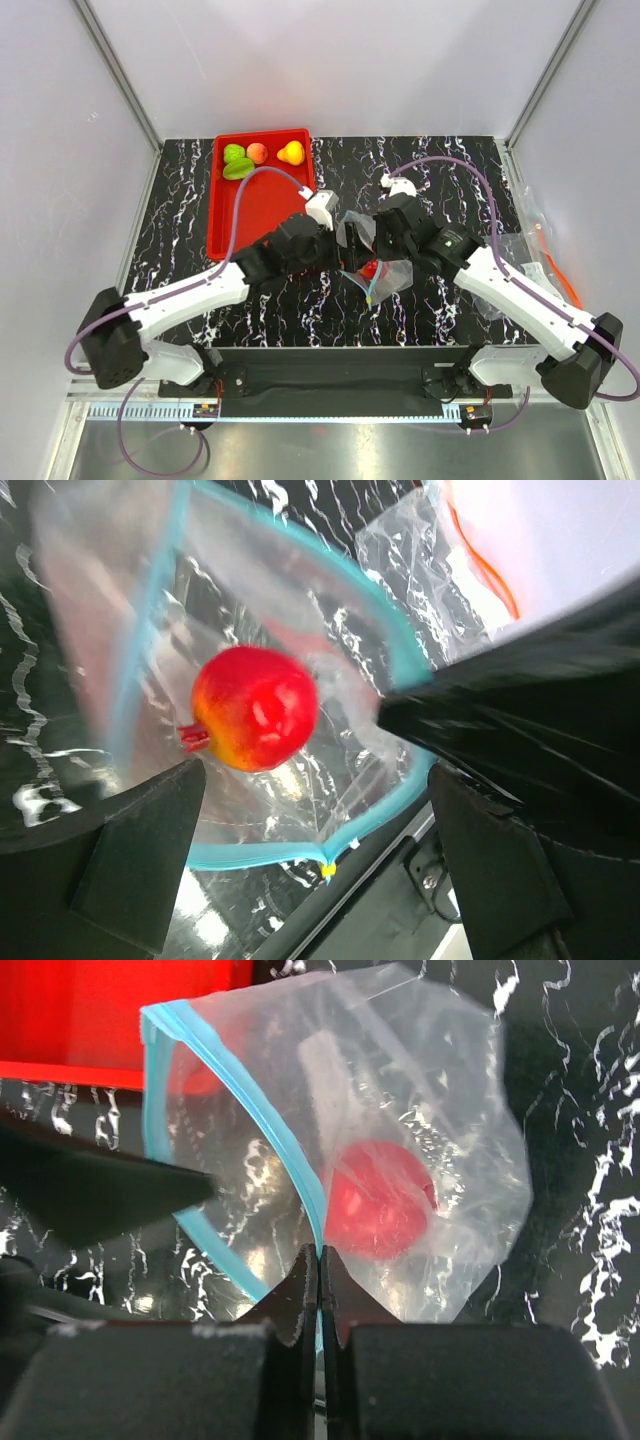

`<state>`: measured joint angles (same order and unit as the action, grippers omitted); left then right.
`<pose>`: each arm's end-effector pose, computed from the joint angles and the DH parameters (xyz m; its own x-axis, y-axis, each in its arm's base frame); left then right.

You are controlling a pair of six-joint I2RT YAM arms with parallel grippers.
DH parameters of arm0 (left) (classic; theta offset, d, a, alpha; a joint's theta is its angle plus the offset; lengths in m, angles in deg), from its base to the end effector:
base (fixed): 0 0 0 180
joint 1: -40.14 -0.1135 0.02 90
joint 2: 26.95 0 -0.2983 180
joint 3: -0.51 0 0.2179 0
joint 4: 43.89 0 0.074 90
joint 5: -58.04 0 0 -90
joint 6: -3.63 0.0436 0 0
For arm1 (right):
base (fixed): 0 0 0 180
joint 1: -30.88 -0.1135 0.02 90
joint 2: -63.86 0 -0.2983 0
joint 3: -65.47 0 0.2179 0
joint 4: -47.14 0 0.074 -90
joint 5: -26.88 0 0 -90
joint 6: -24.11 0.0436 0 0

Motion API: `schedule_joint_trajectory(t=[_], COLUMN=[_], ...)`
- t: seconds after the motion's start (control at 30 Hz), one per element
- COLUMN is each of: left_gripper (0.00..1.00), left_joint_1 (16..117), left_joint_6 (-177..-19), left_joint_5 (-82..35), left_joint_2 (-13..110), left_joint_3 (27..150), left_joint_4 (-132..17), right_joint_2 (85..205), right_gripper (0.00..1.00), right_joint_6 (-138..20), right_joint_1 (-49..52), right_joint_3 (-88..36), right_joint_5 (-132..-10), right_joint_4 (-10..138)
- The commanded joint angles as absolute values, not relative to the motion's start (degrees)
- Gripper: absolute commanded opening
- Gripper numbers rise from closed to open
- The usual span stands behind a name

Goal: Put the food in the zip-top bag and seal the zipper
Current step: Place the fake fruit in the zipper food storage bag, then adjust the zipper food storage bag at the center of the board.

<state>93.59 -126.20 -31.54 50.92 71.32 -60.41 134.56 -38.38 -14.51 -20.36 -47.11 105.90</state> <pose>0.1673 -0.2262 0.3313 -0.7000 -0.1312 -0.7019 0.4674 0.6590 -0.5893 0.1600 0.1451 0.3719 -0.6811 -0.0582 -0.7299 -0.2587 0.9517 0.1655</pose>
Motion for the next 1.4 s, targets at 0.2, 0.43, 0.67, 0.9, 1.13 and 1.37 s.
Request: schedule_joint_trajectory(t=[0.2,0.43,0.67,0.9,1.13,1.37], left_gripper=[0.98,0.97,0.50,0.05,0.03,0.04], left_joint_1=[93.75,93.31,93.40,90.06,88.47,85.14], left_joint_6=[-117.83,-119.33,-119.85,-116.79,-118.36,-118.54], left_joint_5=[-37.06,-33.90,-28.91,-19.59,-6.14,-4.11], left_joint_2=[42.66,49.24,56.19,58.90,57.35,56.89], left_joint_3=[74.95,73.53,74.15,84.93,94.89,88.13], left_joint_4=[-74.12,-69.28,-64.89,-74.41,-78.42,-76.31], right_joint_2=[130.57,130.92,130.74,139.59,145.43,136.03], right_gripper=[0.00,0.00,0.00,0.00,0.00,0.00], right_joint_6=[-35.30,-34.51,-34.25,-38.10,-42.24,-43.21], right_joint_1=[-13.24,-13.24,-13.24,-12.63,-8.77,-4.98], right_joint_3=[-17.67,-17.67,-17.75,-28.78,-34.11,-34.10], right_joint_5=[-44.49,-44.93,-43.79,-35.20,-34.02,-34.46], right_joint_4=[104.61,104.43,105.13,119.48,125.09,121.75])
